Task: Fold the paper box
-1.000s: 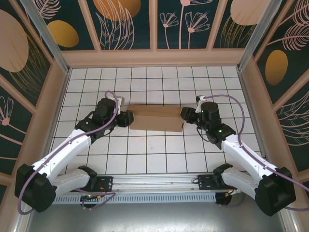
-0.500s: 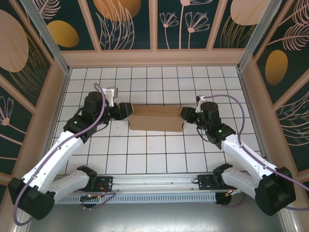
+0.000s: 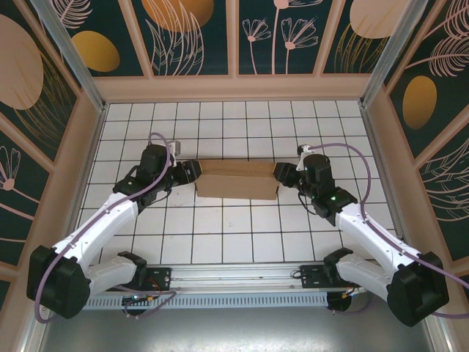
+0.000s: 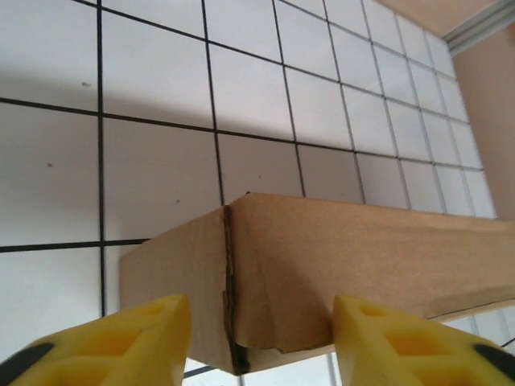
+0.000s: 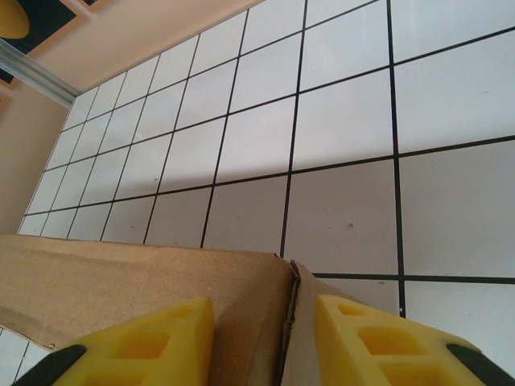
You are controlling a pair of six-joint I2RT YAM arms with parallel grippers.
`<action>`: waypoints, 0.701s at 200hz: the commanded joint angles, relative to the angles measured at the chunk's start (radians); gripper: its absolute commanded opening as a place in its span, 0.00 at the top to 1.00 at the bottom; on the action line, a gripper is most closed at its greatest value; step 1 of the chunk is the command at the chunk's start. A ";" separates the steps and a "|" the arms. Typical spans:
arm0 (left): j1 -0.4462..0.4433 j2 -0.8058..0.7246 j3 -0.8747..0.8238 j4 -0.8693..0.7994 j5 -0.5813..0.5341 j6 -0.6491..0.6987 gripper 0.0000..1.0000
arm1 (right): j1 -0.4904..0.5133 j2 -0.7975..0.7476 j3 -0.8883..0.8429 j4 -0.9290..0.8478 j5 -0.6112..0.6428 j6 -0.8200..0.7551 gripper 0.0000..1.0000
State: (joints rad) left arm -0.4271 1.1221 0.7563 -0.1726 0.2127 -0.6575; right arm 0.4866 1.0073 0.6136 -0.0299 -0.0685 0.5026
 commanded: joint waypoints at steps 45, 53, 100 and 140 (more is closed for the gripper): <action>0.006 -0.057 -0.109 0.120 0.025 -0.095 0.72 | 0.017 0.024 -0.016 -0.069 0.030 -0.026 0.63; 0.006 -0.055 -0.120 0.121 0.017 -0.098 0.73 | 0.017 0.023 -0.015 -0.069 0.029 -0.026 0.62; 0.011 -0.065 -0.197 0.148 -0.009 -0.141 0.80 | 0.015 0.012 -0.030 -0.082 0.026 -0.035 0.61; 0.016 -0.079 -0.239 0.147 -0.048 -0.163 0.81 | 0.012 0.011 -0.078 -0.078 0.040 -0.038 0.62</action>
State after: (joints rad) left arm -0.4236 1.0294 0.5762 0.0647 0.2241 -0.7914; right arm 0.4931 1.0027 0.5964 -0.0231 -0.0685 0.4950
